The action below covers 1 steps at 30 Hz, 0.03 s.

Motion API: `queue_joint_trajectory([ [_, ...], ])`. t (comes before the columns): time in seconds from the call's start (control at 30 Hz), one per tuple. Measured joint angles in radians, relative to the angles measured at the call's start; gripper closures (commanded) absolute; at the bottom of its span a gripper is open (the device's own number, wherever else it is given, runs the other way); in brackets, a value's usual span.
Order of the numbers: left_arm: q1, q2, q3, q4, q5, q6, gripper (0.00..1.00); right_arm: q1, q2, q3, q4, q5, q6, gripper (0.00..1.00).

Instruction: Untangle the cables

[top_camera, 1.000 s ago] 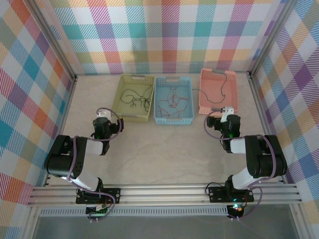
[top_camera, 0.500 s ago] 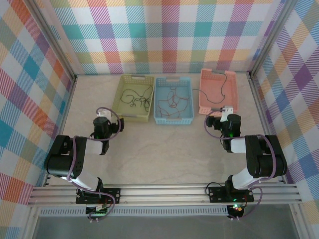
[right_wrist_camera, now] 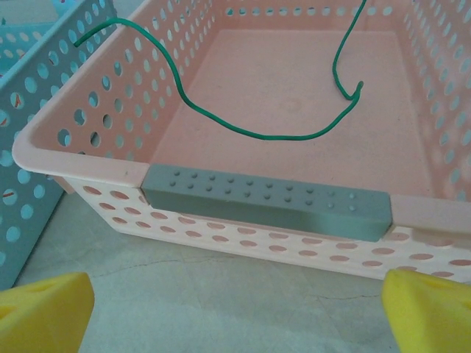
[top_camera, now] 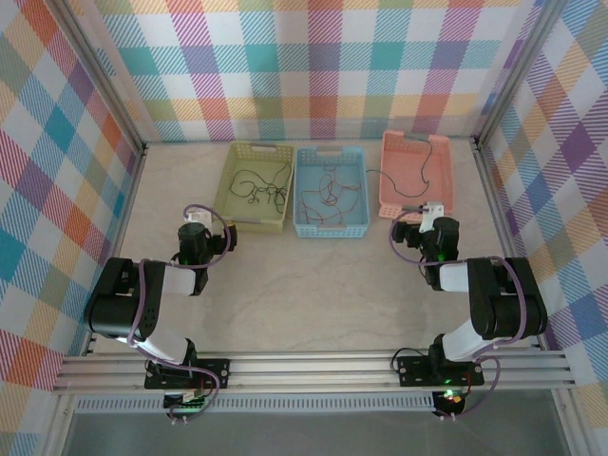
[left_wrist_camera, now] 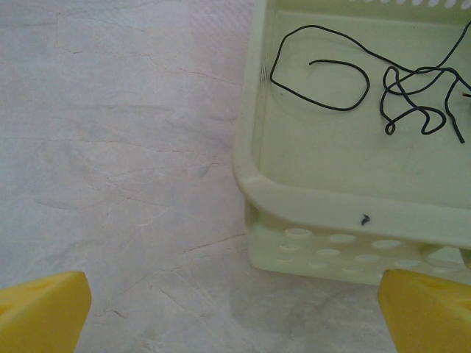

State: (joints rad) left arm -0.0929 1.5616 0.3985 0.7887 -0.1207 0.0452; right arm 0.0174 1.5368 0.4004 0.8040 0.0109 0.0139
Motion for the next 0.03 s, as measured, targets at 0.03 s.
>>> queue_joint_trajectory([
  [0.03,0.0,0.0,0.0,0.0,0.0,0.0,0.0,-0.001,0.0,0.0,0.0,-0.002,0.0,0.0],
])
